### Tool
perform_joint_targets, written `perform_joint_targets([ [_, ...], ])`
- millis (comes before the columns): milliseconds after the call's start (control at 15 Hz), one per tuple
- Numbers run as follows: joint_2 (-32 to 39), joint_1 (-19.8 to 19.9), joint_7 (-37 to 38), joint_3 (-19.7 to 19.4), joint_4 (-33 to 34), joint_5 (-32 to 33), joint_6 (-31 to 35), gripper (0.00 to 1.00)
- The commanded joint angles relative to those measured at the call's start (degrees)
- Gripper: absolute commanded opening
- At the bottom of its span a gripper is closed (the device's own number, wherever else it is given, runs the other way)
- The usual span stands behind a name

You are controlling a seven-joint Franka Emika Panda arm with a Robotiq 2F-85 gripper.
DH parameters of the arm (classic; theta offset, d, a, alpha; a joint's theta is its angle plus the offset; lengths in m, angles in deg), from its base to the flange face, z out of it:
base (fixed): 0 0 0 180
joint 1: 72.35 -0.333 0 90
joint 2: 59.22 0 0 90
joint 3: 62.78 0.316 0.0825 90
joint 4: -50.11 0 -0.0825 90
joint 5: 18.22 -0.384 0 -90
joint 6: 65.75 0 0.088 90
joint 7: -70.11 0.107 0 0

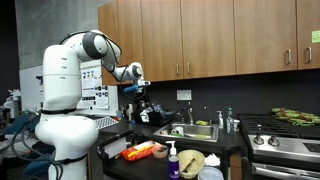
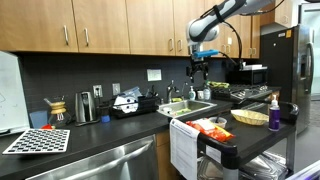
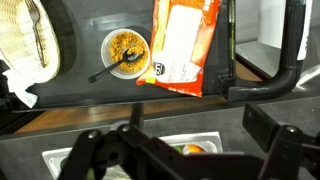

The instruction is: Throw the bottle with an orange label inside the sink

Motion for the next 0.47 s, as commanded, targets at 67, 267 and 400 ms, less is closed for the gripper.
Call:
perform_joint_targets([
  [67,-8.45,2.93,-1.07,0.30,-10.37,-1.48,1.72,1.00],
  [267,-12.76,4.33,-1.59,0.11,-15.95,-2.44,3.84,1.00],
  [400,-9.20,4.74,-0.55,1.02,-12.38,-1.27,2.21,1.00],
])
